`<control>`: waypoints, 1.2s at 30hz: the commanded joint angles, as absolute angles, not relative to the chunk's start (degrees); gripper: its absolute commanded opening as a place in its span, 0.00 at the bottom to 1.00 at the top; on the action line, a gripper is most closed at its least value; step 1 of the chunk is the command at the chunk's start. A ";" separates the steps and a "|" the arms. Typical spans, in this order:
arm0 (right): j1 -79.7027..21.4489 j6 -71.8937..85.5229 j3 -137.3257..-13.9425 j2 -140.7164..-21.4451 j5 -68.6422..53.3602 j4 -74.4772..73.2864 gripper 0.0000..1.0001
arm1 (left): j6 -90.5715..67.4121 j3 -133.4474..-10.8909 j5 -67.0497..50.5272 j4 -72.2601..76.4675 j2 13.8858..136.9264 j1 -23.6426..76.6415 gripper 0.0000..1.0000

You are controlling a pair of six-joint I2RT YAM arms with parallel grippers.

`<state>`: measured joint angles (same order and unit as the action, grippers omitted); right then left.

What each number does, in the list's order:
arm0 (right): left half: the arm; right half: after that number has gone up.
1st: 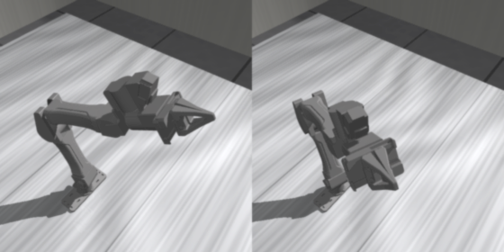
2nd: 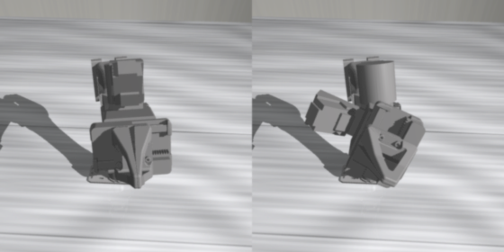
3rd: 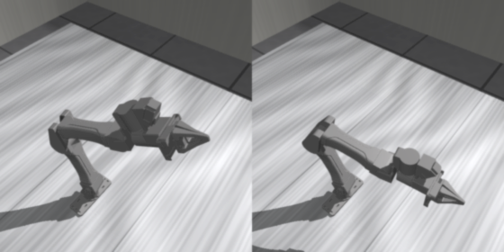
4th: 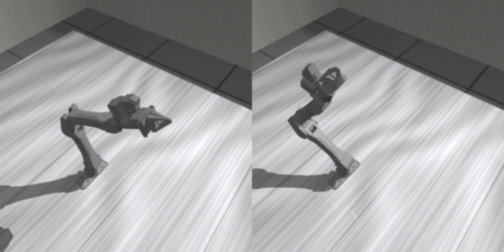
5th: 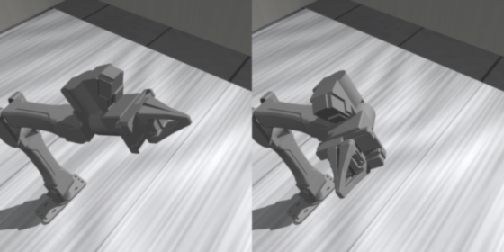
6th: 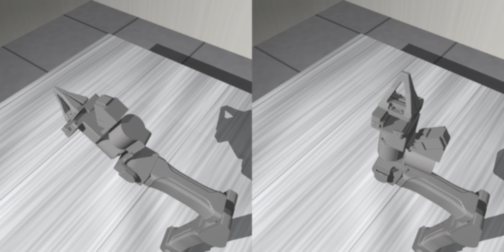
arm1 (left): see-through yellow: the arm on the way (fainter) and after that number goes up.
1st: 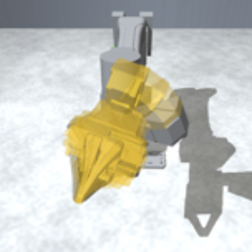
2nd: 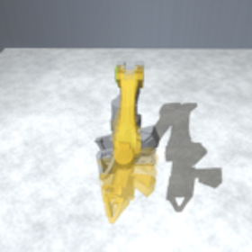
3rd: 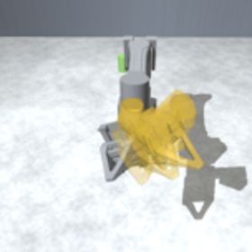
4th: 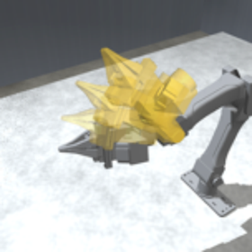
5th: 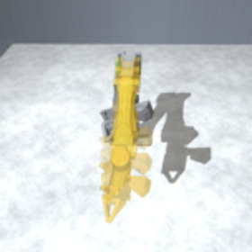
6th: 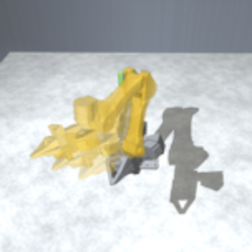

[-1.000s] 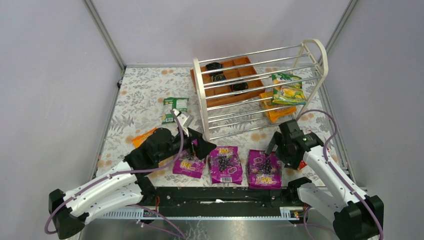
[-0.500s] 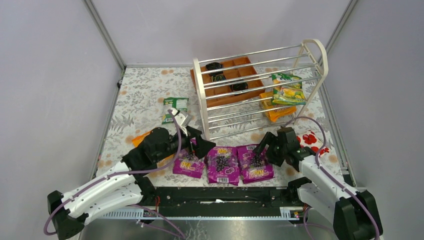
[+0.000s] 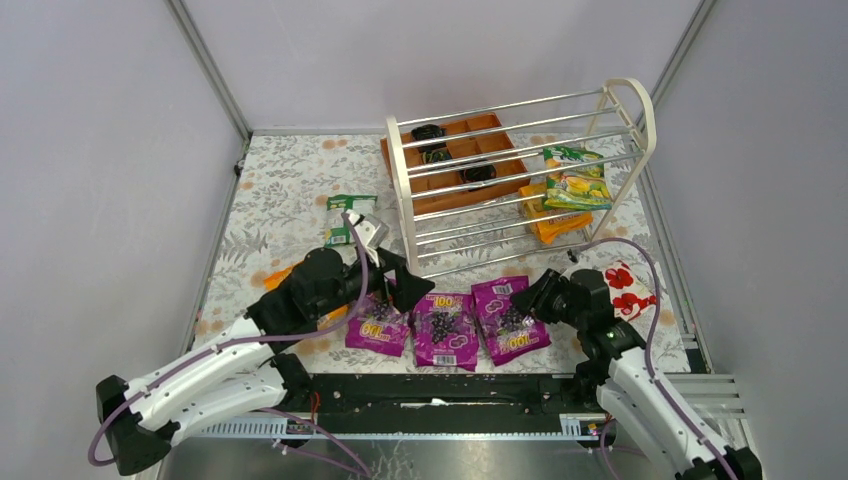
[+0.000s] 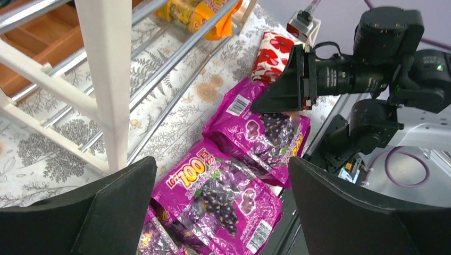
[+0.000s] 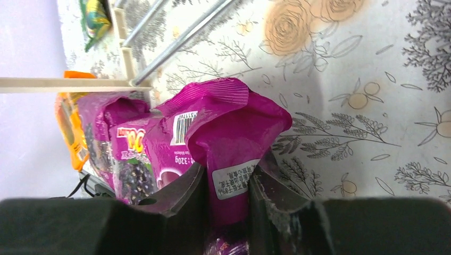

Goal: Place and organize the candy bags onto the shelf

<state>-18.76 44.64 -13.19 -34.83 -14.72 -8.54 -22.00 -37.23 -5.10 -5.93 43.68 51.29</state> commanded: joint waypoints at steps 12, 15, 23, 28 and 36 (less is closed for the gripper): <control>-19.07 34.60 -40.41 -26.91 -17.76 -32.50 0.24 | -8.75 -52.58 3.67 -11.18 42.86 51.39 0.99; -19.05 30.55 -51.86 -28.85 -17.06 -38.71 0.23 | -5.34 -55.59 6.39 -11.53 42.40 51.41 0.99; -19.04 29.23 -77.37 -43.03 -15.66 -40.59 0.19 | -5.75 -54.57 21.74 -2.10 37.71 51.41 0.99; -19.07 36.30 -88.62 -56.20 -20.28 -32.68 0.18 | -8.15 -54.03 33.76 -0.70 37.66 51.39 0.99; -19.07 56.46 -98.91 -72.97 -26.98 -17.17 0.17 | -9.39 -48.28 37.90 -1.07 35.23 51.41 0.99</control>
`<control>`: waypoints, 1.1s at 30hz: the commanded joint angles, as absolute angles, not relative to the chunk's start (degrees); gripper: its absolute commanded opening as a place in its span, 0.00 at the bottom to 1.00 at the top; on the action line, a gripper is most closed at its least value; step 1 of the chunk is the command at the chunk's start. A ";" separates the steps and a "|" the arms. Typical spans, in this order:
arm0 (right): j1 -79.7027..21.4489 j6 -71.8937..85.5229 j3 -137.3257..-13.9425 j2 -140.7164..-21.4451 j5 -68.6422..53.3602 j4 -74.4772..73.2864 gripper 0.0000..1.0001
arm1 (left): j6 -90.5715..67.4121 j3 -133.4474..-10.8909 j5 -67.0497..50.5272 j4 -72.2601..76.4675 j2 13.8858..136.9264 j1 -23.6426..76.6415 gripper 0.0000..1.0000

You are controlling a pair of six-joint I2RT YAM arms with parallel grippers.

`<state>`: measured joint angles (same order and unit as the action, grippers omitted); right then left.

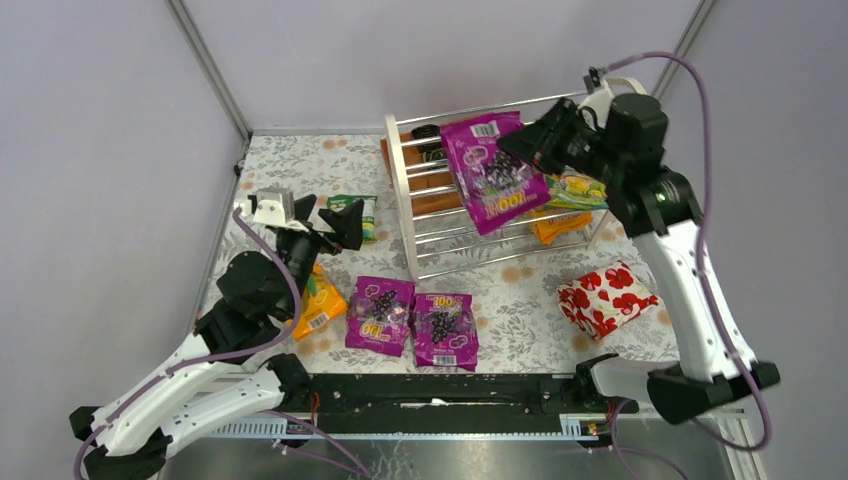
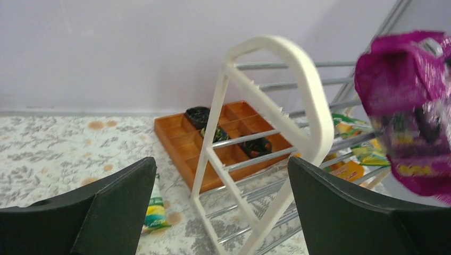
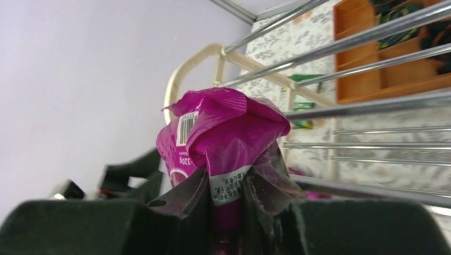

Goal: Place and organize the candy bags onto the shelf

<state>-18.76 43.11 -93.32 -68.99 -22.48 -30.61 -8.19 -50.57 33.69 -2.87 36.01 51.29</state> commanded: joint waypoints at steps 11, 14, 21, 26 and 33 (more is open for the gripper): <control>-20.83 65.10 -114.39 -88.73 -25.07 -18.47 0.18 | -7.83 -48.47 36.30 -2.29 37.29 51.40 0.99; -22.05 66.73 -116.93 -91.35 -25.51 -18.04 0.18 | -7.78 -48.58 35.49 -2.28 37.89 51.31 0.99; -25.28 70.02 -114.92 -92.49 -25.66 -18.23 0.18 | -7.65 -48.65 35.46 -2.47 38.15 51.26 0.99; -25.89 70.29 -112.33 -89.72 -19.54 -22.06 0.18 | -7.73 -48.77 34.37 -2.52 38.86 50.89 0.99; -27.35 72.64 -107.11 -87.98 -16.68 -20.44 0.19 | -8.00 -48.87 33.39 -2.64 39.59 50.44 0.99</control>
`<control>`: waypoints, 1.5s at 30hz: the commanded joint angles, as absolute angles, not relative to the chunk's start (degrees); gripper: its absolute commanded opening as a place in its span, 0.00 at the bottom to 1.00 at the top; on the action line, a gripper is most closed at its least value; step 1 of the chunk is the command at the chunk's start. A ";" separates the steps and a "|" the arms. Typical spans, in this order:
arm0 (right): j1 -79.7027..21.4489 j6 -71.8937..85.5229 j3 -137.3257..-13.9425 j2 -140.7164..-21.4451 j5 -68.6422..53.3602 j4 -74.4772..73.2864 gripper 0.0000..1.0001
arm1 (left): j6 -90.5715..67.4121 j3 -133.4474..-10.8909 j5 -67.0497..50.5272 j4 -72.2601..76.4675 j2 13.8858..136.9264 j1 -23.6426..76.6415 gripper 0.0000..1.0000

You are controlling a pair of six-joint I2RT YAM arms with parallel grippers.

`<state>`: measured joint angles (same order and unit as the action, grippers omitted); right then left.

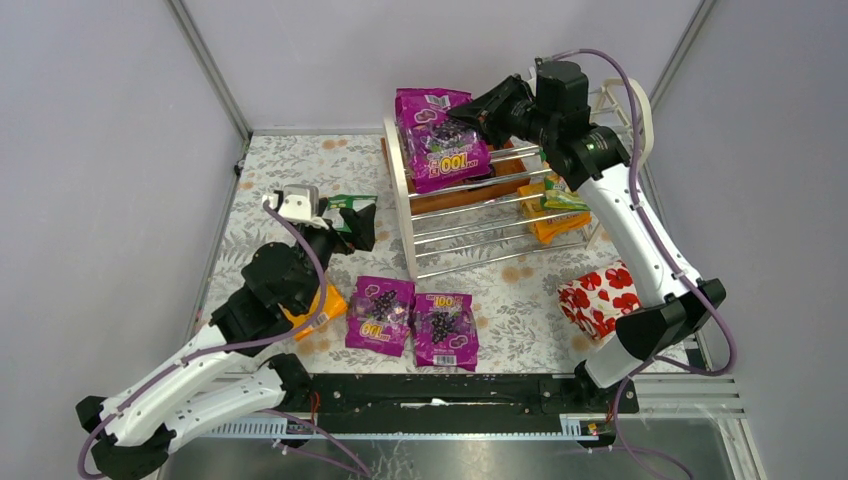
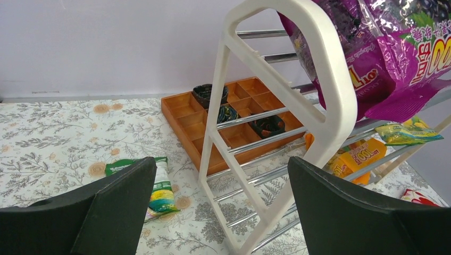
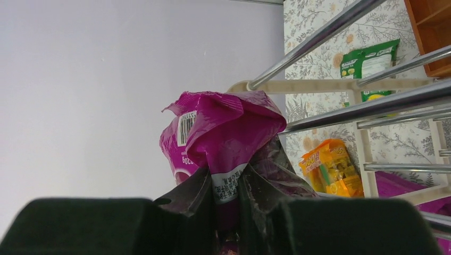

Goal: Place and organize the candy bags onto the shelf

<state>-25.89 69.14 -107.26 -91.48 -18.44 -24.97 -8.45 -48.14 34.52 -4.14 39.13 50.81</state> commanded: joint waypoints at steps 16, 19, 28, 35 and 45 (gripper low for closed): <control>-29.36 57.72 -103.16 -82.53 -10.08 -20.85 0.95 | -8.26 -48.69 33.40 -2.54 39.96 49.80 0.99; -29.31 49.52 -107.93 -83.46 -7.91 -26.49 1.00 | -8.35 -48.83 33.23 -2.61 40.52 49.75 0.99; -29.41 29.57 -111.51 -83.94 -7.10 -29.13 1.00 | -8.42 -48.91 32.82 -2.64 41.21 49.24 0.99; -35.02 27.05 -116.26 -89.89 -18.76 -24.17 0.98 | -8.44 -49.03 32.57 -2.57 41.92 48.97 0.99; -40.25 25.01 -123.57 -99.93 -13.46 -25.39 0.84 | -8.52 -49.13 32.15 -2.81 41.76 48.78 0.99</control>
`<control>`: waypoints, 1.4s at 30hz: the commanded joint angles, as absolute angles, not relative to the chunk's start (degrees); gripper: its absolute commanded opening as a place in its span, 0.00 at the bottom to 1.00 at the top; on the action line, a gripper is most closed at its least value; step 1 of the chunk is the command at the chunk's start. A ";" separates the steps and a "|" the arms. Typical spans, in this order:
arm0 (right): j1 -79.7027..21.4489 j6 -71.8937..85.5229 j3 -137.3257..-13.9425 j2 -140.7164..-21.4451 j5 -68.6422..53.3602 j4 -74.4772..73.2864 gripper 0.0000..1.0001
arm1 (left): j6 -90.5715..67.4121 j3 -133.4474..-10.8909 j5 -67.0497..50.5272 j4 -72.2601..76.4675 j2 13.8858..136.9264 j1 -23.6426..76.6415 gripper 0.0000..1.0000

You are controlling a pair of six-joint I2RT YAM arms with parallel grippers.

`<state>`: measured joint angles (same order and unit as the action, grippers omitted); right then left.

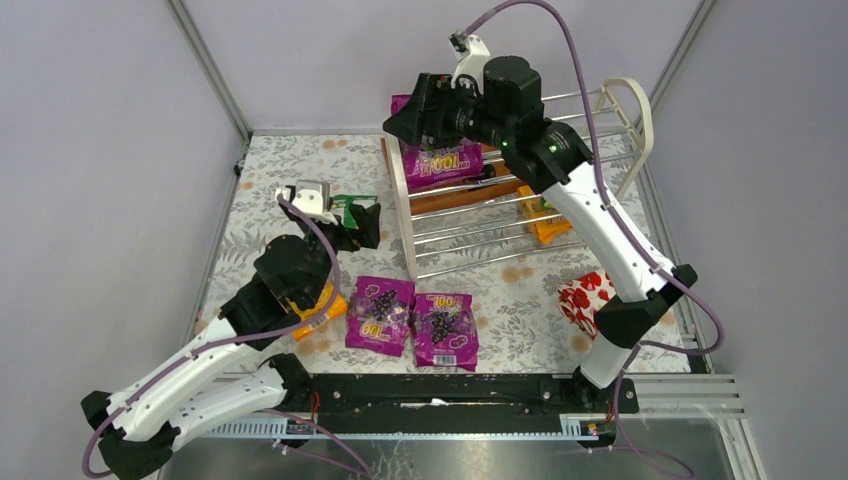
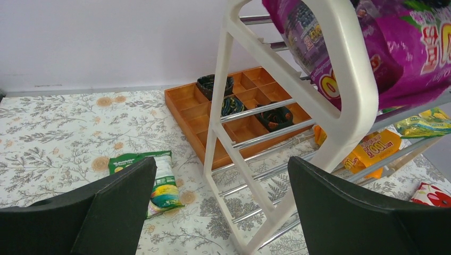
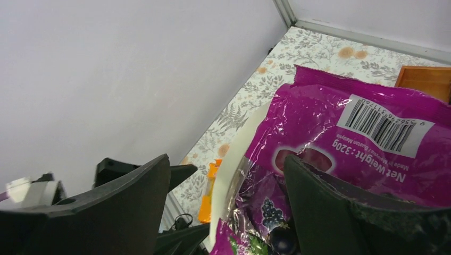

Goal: Place and organize the candy bags onto the shelf

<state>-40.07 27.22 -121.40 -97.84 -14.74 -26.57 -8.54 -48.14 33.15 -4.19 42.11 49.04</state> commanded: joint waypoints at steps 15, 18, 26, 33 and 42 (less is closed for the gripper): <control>-40.34 21.14 -132.00 -99.33 -10.04 -35.01 0.91 | -8.53 -49.13 31.96 -2.84 41.83 48.76 0.99; -40.34 18.38 -128.37 -92.26 -8.96 -36.24 1.00 | -8.58 -49.13 31.92 -2.86 42.10 48.68 0.99; -40.34 14.10 -101.17 -66.91 -2.32 -36.94 1.00 | -8.78 -49.39 32.20 -2.90 42.63 48.60 0.99; -40.34 22.78 -67.97 -47.63 -8.85 -32.11 1.00 | -8.34 -51.42 35.41 -4.46 43.12 48.59 0.99; -40.34 42.55 -36.40 -44.80 -20.91 -16.94 1.00 | -7.05 -50.68 41.27 -6.44 42.75 48.55 0.99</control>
